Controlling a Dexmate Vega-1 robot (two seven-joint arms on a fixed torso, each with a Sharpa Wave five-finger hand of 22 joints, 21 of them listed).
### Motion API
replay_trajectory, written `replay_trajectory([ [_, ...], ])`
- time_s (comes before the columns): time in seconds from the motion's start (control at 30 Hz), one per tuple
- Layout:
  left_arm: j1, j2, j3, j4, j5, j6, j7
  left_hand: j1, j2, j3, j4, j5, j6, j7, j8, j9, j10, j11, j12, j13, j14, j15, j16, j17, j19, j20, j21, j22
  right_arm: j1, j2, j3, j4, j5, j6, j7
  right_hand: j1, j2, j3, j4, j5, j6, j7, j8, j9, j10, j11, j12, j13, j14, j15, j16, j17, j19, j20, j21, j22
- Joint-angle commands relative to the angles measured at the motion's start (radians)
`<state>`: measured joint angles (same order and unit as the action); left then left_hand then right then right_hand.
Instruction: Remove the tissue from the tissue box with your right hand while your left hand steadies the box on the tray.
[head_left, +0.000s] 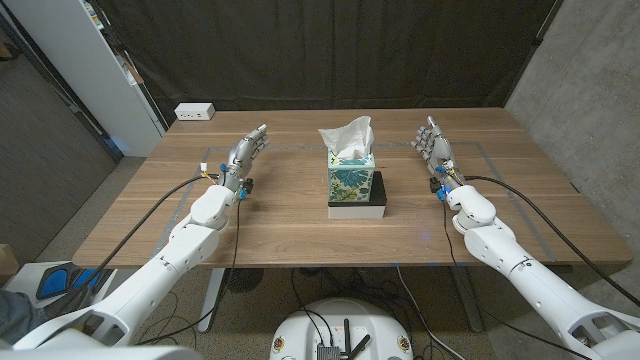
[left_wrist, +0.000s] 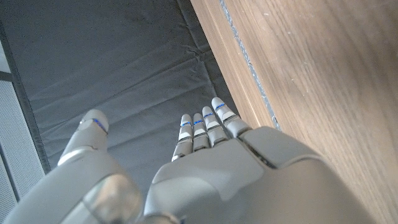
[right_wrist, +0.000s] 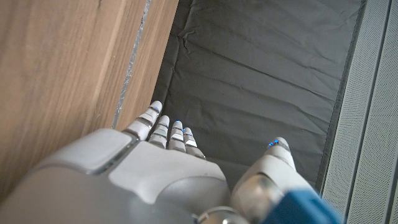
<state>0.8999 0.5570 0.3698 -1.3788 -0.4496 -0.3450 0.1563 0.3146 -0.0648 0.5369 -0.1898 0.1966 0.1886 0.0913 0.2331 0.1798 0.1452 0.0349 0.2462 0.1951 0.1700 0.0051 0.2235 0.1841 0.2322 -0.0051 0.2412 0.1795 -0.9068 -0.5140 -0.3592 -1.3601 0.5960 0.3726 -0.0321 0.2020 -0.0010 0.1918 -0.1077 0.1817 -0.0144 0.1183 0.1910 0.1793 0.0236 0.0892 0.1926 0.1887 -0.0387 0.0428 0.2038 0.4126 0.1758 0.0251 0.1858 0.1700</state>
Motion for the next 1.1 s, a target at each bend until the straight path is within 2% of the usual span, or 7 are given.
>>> replay_trajectory([
  [0.03,0.013,0.015,0.015,-0.046,0.178,0.030,0.175,0.044,0.002,0.018,-0.001,0.012,0.025,-0.011,0.009,0.006,0.022,-0.008,0.007,0.006,0.019,-0.004,0.001,0.003,0.014,0.000,0.003,0.003,-0.003,0.007,0.004,0.011,0.020,0.017,0.025,0.008,0.008,0.003,-0.004,0.004,0.007,0.014,0.005,0.005,0.010,0.003,0.004,0.001,0.003,-0.003,0.004,-0.001,0.011,0.001,0.009,0.004],
  [0.13,0.050,0.021,0.006,-0.103,0.226,0.056,0.249,0.052,0.000,0.020,-0.001,0.013,0.030,-0.014,0.010,0.006,0.024,-0.010,0.007,0.006,0.021,-0.007,0.000,0.003,0.013,0.002,0.002,0.003,-0.020,0.008,0.011,-0.013,0.031,0.026,0.024,0.008,0.009,0.003,-0.005,0.004,0.008,0.014,0.005,0.005,0.000,-0.002,0.000,0.001,-0.008,-0.006,0.000,-0.003,0.010,-0.001,0.009,0.004],
  [0.2,0.045,0.014,0.007,-0.076,0.227,0.012,0.239,0.057,-0.002,0.021,-0.001,0.012,0.033,-0.015,0.011,0.006,0.026,-0.010,0.007,0.006,0.024,-0.009,0.000,0.003,0.015,0.000,0.001,0.003,-0.019,0.010,0.012,-0.001,0.036,0.056,0.052,0.009,0.009,0.003,-0.006,0.004,0.008,0.013,0.005,0.005,-0.003,-0.004,-0.001,0.001,-0.010,-0.005,-0.001,-0.003,0.009,-0.003,0.008,0.004],
  [0.37,0.044,0.075,0.018,-0.139,0.369,0.157,0.313,0.068,-0.010,0.020,0.000,0.011,0.035,-0.016,0.010,0.006,0.034,-0.014,0.009,0.006,0.032,-0.014,0.000,0.003,0.018,-0.003,0.000,0.003,-0.026,-0.028,-0.001,-0.041,-0.019,0.021,0.023,0.010,0.011,0.004,-0.007,0.003,0.013,0.010,0.007,0.005,-0.001,-0.008,0.000,0.001,-0.008,-0.005,0.001,-0.005,0.008,-0.001,0.008,0.004],
  [0.67,0.058,0.082,0.026,-0.172,0.429,0.167,0.354,0.079,-0.023,0.019,0.002,0.008,0.035,-0.019,0.007,0.006,0.035,-0.017,0.007,0.007,0.033,-0.014,-0.003,0.002,0.012,-0.003,-0.005,0.003,-0.007,-0.027,-0.001,-0.019,-0.002,0.016,0.048,0.011,0.013,0.005,-0.010,0.003,0.015,0.007,0.007,0.005,0.009,-0.007,0.005,0.002,0.000,-0.004,0.005,-0.007,0.011,-0.002,0.009,0.004],
  [0.97,0.073,0.114,0.048,-0.238,0.561,0.330,0.417,0.088,-0.027,0.019,0.004,0.007,0.038,-0.020,0.006,0.006,0.041,-0.020,0.007,0.007,0.036,-0.018,-0.005,0.002,0.012,-0.004,-0.008,0.003,0.007,-0.021,-0.005,0.006,-0.020,0.033,0.046,0.012,0.014,0.006,-0.012,0.003,0.019,0.007,0.008,0.005,0.020,-0.006,0.008,0.002,0.010,-0.005,0.009,-0.009,0.019,-0.001,0.012,0.004],
  [1.1,0.062,0.098,0.055,-0.203,0.602,0.295,0.481,0.091,-0.028,0.019,0.005,0.006,0.037,-0.020,0.004,0.006,0.039,-0.020,0.005,0.007,0.035,-0.018,-0.006,0.002,0.010,-0.004,-0.009,0.003,0.001,-0.016,-0.003,0.005,-0.001,0.043,0.064,0.012,0.014,0.006,-0.013,0.003,0.021,0.007,0.008,0.005,0.021,-0.003,0.008,0.002,0.011,-0.003,0.009,-0.010,0.021,-0.001,0.013,0.004],
])
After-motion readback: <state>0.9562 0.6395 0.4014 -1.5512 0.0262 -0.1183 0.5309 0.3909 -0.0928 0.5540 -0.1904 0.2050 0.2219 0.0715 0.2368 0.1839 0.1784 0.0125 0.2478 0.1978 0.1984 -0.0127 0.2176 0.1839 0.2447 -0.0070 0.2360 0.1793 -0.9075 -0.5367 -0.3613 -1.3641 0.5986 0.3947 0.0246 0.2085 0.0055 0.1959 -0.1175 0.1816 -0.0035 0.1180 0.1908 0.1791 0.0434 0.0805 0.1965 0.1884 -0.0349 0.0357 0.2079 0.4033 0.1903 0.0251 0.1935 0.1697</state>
